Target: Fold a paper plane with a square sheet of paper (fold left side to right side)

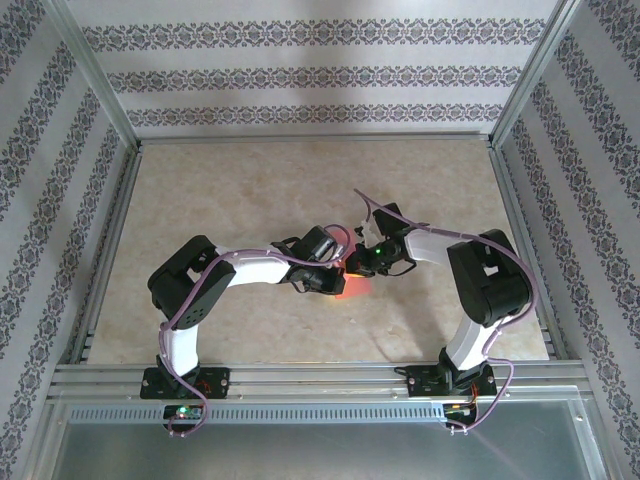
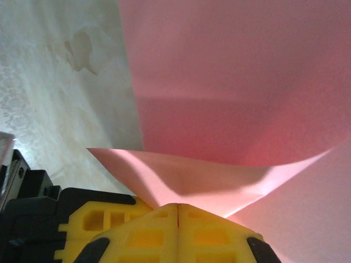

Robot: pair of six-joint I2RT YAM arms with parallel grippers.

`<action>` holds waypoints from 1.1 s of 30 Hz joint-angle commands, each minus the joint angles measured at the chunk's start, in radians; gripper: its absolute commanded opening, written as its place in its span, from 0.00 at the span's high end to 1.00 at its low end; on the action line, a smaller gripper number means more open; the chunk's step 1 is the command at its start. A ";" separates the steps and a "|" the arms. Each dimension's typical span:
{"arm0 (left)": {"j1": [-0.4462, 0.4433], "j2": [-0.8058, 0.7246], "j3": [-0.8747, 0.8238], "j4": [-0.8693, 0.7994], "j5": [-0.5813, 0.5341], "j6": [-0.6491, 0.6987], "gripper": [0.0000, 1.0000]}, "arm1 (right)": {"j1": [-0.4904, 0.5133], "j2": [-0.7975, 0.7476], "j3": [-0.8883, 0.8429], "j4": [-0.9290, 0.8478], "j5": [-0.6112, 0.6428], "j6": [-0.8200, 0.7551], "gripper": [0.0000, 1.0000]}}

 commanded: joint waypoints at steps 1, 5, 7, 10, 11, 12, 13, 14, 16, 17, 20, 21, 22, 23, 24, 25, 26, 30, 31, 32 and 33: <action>-0.006 0.027 -0.006 -0.111 -0.084 0.013 1.00 | 0.011 0.034 -0.013 0.040 0.014 -0.031 1.00; -0.006 0.028 -0.001 -0.125 -0.090 0.009 1.00 | 0.012 0.047 -0.015 0.062 0.030 -0.040 1.00; -0.006 0.031 0.000 -0.134 -0.097 0.004 1.00 | 0.012 0.053 -0.013 0.062 0.037 -0.045 1.00; -0.006 0.036 0.000 -0.145 -0.105 0.001 1.00 | 0.011 0.062 -0.012 0.054 0.053 -0.056 1.00; -0.006 0.038 -0.001 -0.146 -0.105 0.001 1.00 | 0.008 0.065 -0.013 0.053 0.061 -0.059 1.00; -0.006 0.039 -0.002 -0.149 -0.107 -0.001 1.00 | 0.005 0.067 -0.015 0.053 0.064 -0.062 1.00; -0.006 0.039 -0.004 -0.152 -0.109 -0.001 1.00 | 0.000 0.070 -0.017 0.057 0.063 -0.063 1.00; -0.006 0.040 -0.003 -0.154 -0.106 0.000 1.00 | -0.007 0.074 -0.018 0.060 0.064 -0.064 1.00; -0.006 0.044 -0.004 -0.161 -0.107 0.001 1.00 | -0.022 0.081 -0.016 0.065 0.059 -0.066 1.00; -0.006 0.043 -0.004 -0.163 -0.107 0.001 1.00 | -0.029 0.081 -0.016 0.071 0.055 -0.067 1.00; -0.006 0.043 -0.011 -0.171 -0.110 0.000 1.00 | -0.056 0.074 -0.019 0.094 0.035 -0.059 1.00; -0.006 0.044 -0.015 -0.171 -0.112 -0.001 1.00 | -0.065 0.074 -0.021 0.098 0.029 -0.058 1.00; -0.006 0.044 -0.019 -0.172 -0.112 -0.002 1.00 | -0.074 0.074 -0.019 0.100 0.023 -0.058 1.00; -0.006 0.043 -0.022 -0.171 -0.111 -0.003 1.00 | -0.084 0.073 -0.018 0.102 0.021 -0.059 1.00; -0.006 0.044 -0.025 -0.170 -0.111 -0.004 1.00 | -0.094 0.073 -0.016 0.102 0.018 -0.061 1.00; -0.006 0.043 -0.028 -0.169 -0.112 -0.004 1.00 | -0.104 0.075 -0.014 0.103 0.018 -0.063 1.00; -0.006 0.044 -0.029 -0.168 -0.111 -0.004 1.00 | -0.116 0.078 -0.011 0.103 0.017 -0.064 1.00; -0.006 0.045 -0.033 -0.163 -0.110 -0.006 1.00 | -0.158 0.086 0.009 0.095 0.016 -0.071 1.00; -0.006 0.046 -0.033 -0.162 -0.110 -0.006 1.00 | -0.170 0.089 0.018 0.091 0.017 -0.075 1.00; -0.006 0.045 -0.035 -0.160 -0.109 -0.006 1.00 | -0.180 0.093 0.028 0.084 0.019 -0.079 1.00; -0.006 0.046 -0.033 -0.159 -0.106 -0.006 1.00 | -0.189 0.098 0.040 0.076 0.022 -0.083 1.00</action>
